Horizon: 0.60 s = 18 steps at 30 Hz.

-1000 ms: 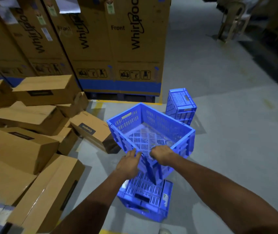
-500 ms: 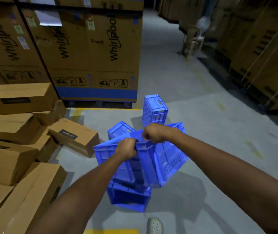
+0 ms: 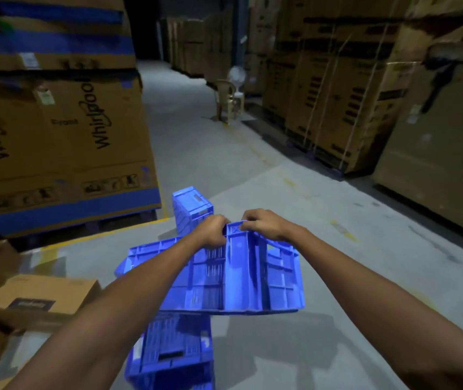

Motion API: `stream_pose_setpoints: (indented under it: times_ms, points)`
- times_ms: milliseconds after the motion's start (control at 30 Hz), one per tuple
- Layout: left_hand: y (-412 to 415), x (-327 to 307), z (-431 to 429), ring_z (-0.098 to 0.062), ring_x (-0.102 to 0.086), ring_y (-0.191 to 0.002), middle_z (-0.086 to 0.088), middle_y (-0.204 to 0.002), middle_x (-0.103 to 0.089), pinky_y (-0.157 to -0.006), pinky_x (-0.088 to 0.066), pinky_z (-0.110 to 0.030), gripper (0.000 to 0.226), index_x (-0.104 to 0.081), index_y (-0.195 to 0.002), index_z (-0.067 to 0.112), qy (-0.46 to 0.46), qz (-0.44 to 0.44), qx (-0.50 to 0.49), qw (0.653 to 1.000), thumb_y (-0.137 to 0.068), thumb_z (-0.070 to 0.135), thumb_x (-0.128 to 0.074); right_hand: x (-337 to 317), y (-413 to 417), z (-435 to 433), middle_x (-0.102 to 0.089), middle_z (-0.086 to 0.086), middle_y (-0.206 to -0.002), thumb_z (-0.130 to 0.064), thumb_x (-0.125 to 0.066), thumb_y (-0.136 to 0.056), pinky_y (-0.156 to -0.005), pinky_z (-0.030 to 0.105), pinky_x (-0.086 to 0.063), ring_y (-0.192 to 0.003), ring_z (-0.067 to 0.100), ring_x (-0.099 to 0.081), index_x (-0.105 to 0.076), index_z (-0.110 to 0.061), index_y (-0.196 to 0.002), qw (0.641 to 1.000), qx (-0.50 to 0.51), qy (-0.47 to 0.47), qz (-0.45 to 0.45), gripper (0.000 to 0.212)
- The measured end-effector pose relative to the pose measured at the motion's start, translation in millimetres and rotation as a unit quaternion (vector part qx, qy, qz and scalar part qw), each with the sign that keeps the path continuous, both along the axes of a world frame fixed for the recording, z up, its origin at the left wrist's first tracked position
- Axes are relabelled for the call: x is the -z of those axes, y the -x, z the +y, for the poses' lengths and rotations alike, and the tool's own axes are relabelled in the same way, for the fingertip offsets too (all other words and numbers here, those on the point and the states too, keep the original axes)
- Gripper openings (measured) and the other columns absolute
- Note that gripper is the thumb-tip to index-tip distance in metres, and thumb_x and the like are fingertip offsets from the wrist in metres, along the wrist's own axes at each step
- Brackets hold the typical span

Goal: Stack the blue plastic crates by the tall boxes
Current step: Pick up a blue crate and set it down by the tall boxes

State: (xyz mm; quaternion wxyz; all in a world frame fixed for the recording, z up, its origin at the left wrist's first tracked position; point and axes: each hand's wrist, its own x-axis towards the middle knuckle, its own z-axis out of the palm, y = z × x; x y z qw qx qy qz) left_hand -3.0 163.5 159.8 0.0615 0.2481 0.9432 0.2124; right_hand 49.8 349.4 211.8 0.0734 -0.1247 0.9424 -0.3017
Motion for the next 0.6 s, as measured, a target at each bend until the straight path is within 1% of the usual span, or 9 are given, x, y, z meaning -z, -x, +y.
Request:
stream_pose_setpoints:
  times_ms: [33, 100, 167, 267, 400, 467, 533, 600]
  points:
    - [5.0, -4.8, 15.0, -0.021, -0.057, -0.063, 0.008, -0.057, -0.052, -0.055, -0.042, -0.033, 0.027, -0.046, -0.057, 0.022, -0.004, -0.002, 0.012, 1.0, -0.073, 0.031, -0.066, -0.5, 0.5, 12.8, -0.061, 0.006, -0.08, -0.04, -0.061, -0.087, -0.068, 0.035, -0.039, -0.075, 0.02, -0.052, -0.062, -0.011, -0.083, 1.0, 0.018, 0.005, 0.008, 0.029]
    - [12.3, -11.4, 47.7, -0.022, -0.056, -0.061, 0.006, -0.056, -0.054, -0.055, -0.045, -0.036, 0.024, -0.047, -0.056, 0.02, -0.009, 0.001, 0.03, 1.0, -0.072, 0.025, -0.063, 0.1, 3.6, 37.2, -0.058, 0.006, -0.07, -0.05, -0.061, -0.083, -0.061, 0.035, -0.038, -0.065, 0.02, -0.05, -0.057, -0.012, -0.071, 0.998, 0.056, -0.004, 0.027, 0.04]
    - [16.4, -17.7, 84.7, -0.021, -0.056, -0.061, 0.004, -0.056, -0.054, -0.056, -0.047, -0.037, 0.018, -0.048, -0.057, 0.019, -0.01, 0.007, 0.048, 0.999, -0.071, 0.018, -0.059, -0.4, 9.8, 64.6, -0.058, 0.009, -0.064, -0.048, -0.063, -0.081, -0.058, 0.037, -0.04, -0.061, 0.022, -0.049, -0.053, -0.012, -0.062, 0.994, 0.091, -0.032, 0.05, 0.042]
    - [24.7, -21.9, 139.2, -0.024, -0.057, -0.062, 0.003, -0.056, -0.054, -0.057, -0.048, -0.039, 0.012, -0.049, -0.059, 0.019, -0.005, 0.012, 0.093, 0.996, -0.067, 0.023, -0.056, 2.5, 23.3, 113.0, -0.052, 0.009, -0.054, -0.044, -0.065, -0.08, -0.054, 0.036, -0.036, -0.055, 0.022, -0.044, -0.051, -0.01, -0.056, 0.988, 0.129, -0.045, 0.071, 0.045]
    - [44.6, -35.5, 210.0, -0.025, -0.055, -0.061, -0.001, -0.059, -0.055, -0.055, -0.045, -0.038, 0.006, -0.049, -0.061, 0.018, 0.007, 0.022, 0.135, 0.991, -0.065, 0.018, -0.053, -1.0, 47.2, 181.4, -0.05, 0.008, -0.05, -0.044, -0.067, -0.071, -0.051, 0.037, -0.036, -0.053, 0.021, -0.045, -0.051, -0.008, -0.052, 0.982, 0.159, -0.033, 0.094, 0.043]
    - [57.4, -44.7, 244.7, -0.025, -0.054, -0.062, 0.001, -0.058, -0.053, -0.054, -0.042, -0.034, 0.008, -0.048, -0.061, 0.02, 0.012, 0.027, 0.153, 0.988, -0.065, 0.015, -0.053, -9.0, 59.8, 213.5, -0.05, 0.009, -0.049, -0.04, -0.071, -0.069, -0.05, 0.038, -0.038, -0.054, 0.021, -0.048, -0.05, -0.01, -0.048, 0.978, 0.178, -0.028, 0.103, 0.042]
    - [74.3, -50.7, 279.1, -0.027, -0.055, -0.063, -0.002, -0.061, -0.055, -0.056, -0.039, -0.032, 0.006, -0.049, -0.063, 0.02, 0.006, 0.031, 0.166, 0.986, -0.066, 0.018, -0.053, -18.1, 72.0, 245.7, -0.053, 0.007, -0.049, -0.037, -0.073, -0.068, -0.052, 0.038, -0.04, -0.056, 0.022, -0.053, -0.05, -0.014, -0.045, 0.974, 0.198, -0.019, 0.111, 0.04]
    - [89.2, -55.6, 313.0, -0.027, -0.057, -0.065, -0.004, -0.065, -0.059, -0.057, -0.041, -0.034, 0.004, -0.049, -0.062, 0.022, -0.018, 0.037, 0.18, 0.983, -0.063, 0.024, -0.051, -27.1, 82.3, 277.1, -0.059, 0.006, -0.053, -0.034, -0.075, -0.067, -0.054, 0.036, -0.043, -0.061, 0.023, -0.058, -0.053, -0.019, -0.045, 0.968, 0.22, -0.016, 0.117, 0.034]
